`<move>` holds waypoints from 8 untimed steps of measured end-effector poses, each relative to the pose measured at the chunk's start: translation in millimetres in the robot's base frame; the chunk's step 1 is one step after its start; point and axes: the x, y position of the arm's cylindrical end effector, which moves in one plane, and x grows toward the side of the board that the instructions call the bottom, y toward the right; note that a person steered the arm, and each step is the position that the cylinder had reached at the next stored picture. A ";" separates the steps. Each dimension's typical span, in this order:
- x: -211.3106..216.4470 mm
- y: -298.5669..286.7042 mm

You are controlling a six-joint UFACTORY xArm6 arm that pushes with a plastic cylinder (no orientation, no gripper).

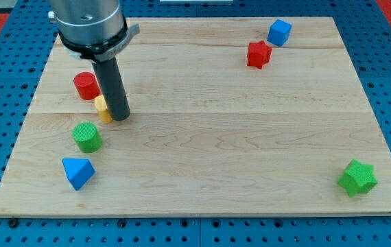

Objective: Move the red star diagonal to the hexagon

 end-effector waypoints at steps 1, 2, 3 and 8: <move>-2.0 -21.3; -3.0 -21.2; -24.7 99.1; -135.1 204.5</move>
